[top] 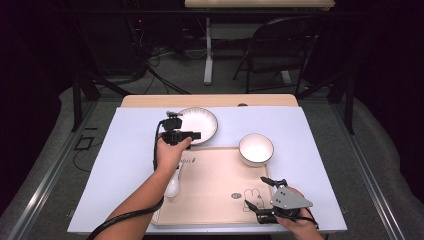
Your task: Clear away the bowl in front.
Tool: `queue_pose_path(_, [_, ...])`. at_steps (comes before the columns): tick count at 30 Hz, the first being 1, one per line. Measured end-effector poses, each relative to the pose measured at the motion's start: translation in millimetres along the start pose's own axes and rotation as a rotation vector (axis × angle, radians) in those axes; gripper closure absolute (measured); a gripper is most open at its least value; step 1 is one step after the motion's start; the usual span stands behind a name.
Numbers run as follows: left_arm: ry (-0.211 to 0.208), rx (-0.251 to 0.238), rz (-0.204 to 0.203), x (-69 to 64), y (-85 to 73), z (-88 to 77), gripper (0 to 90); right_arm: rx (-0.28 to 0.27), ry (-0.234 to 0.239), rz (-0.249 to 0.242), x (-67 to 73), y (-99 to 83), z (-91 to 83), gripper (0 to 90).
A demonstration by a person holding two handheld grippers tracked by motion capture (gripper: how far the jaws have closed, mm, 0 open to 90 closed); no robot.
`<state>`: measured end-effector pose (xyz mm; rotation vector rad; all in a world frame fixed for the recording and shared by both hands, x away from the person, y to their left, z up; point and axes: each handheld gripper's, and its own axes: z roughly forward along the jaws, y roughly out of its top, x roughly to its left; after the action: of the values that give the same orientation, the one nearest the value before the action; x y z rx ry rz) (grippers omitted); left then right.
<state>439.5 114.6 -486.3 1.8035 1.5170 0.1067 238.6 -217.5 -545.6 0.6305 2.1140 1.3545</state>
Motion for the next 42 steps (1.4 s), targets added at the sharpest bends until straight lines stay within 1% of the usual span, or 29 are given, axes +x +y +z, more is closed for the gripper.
queue_pose_path(3, [0.037,-0.016,-0.001,9.6,0.2,-4.4,41.2,0.002,-0.001,0.0,0.0,-0.1,0.3,14.1])
queue_pose_path(9, [0.063,-0.022,-0.02,22.0,-0.4,-8.2,41.2,0.004,-0.004,0.001,-0.2,-0.4,0.6,14.1])
queue_pose_path(10, [0.063,-0.022,-0.02,22.0,-0.4,-8.2,41.2,0.005,-0.004,0.001,-0.2,-0.4,0.6,14.1])
queue_pose_path(13, [0.082,-0.032,-0.03,30.4,0.5,-11.1,41.2,0.005,-0.003,0.003,0.0,-0.4,0.8,14.1])
queue_pose_path(15, [0.084,-0.036,-0.038,31.3,0.7,-11.4,41.2,0.006,-0.004,0.005,0.1,-0.5,0.8,14.1])
queue_pose_path(18, [0.1,-0.039,-0.044,36.5,1.5,-12.9,41.1,0.006,-0.004,0.004,-0.2,-0.6,0.7,14.1])
queue_pose_path(24, [0.1,-0.039,-0.044,36.5,1.5,-12.9,41.1,0.006,-0.004,0.003,-0.3,-0.6,0.7,14.1])
queue_pose_path(25, [0.138,-0.036,-0.052,46.3,2.3,-13.5,41.1,0.006,-0.004,0.003,-0.3,-0.6,0.7,14.1])
queue_pose_path(27, [0.138,-0.036,-0.052,46.3,2.3,-13.5,41.1,0.007,-0.003,0.005,-0.1,-0.7,0.8,14.1])
queue_pose_path(28, [0.147,-0.035,-0.058,50.6,2.7,-13.8,41.1,0.007,-0.003,0.005,-0.1,-0.7,0.8,14.1])
queue_pose_path(31, [0.156,-0.044,-0.074,56.8,3.3,-14.0,41.1,0.008,-0.005,0.004,-0.5,-0.7,0.9,14.2])
queue_pose_path(36, [0.173,-0.04,-0.087,65.4,3.1,-15.3,41.1,0.009,-0.004,0.005,-0.3,-0.7,1.2,14.1])
queue_pose_path(42, [0.188,-0.047,-0.118,75.9,3.4,-16.4,40.0,0.011,-0.004,0.005,-0.3,-0.8,1.5,14.1])
